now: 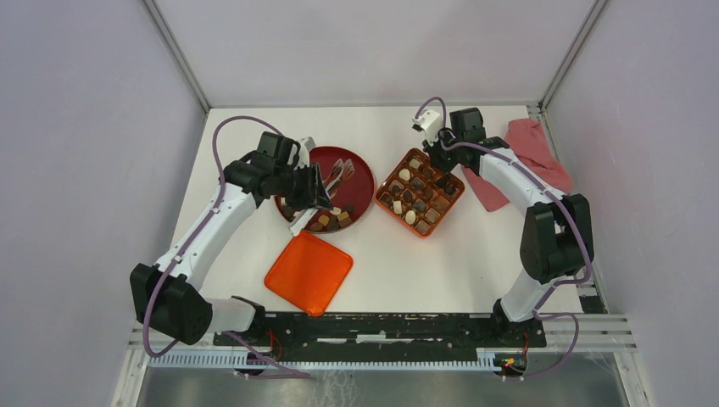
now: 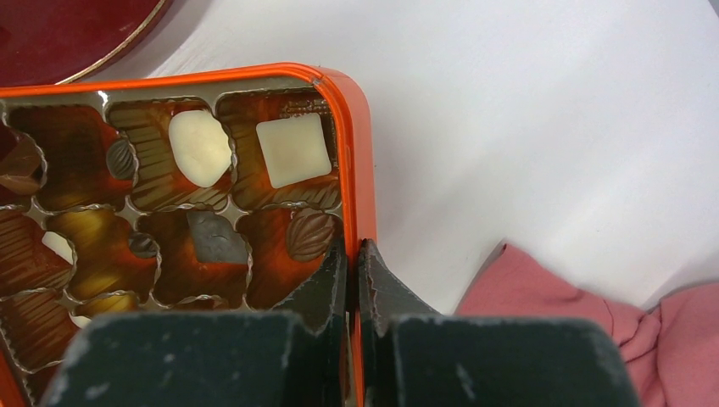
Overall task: Pack the chocolate
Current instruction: Adjust the packing box at the center of the board.
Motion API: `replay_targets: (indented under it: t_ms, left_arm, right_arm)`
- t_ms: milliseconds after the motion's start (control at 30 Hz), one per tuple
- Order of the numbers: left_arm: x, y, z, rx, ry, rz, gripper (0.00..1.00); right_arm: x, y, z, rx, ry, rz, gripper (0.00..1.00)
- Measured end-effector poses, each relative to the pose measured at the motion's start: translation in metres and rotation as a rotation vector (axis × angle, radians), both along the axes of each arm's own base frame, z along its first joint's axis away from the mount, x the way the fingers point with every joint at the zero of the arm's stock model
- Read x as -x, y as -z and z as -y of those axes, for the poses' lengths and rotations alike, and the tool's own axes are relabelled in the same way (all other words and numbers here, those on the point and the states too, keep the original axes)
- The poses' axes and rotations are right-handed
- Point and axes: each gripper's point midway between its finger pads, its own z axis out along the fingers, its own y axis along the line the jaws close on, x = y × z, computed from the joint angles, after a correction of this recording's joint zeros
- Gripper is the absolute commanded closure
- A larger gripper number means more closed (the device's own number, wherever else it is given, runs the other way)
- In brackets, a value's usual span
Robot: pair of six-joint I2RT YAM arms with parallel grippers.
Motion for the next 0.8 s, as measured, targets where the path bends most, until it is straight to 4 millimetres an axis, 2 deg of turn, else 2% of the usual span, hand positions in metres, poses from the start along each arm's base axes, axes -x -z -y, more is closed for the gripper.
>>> replay_targets:
  t_ms: [533, 800]
  left_arm:
    - [-0.004, -0.01, 0.008, 0.052, -0.005, 0.021, 0.98]
    - [-0.009, -0.034, 0.023, 0.161, 0.002, 0.072, 0.98]
  right_arm:
    - [0.003, 0.004, 0.0, -0.006, 0.009, -0.015, 1.0]
    - [0.005, 0.007, -0.001, -0.017, 0.013, -0.025, 1.0]
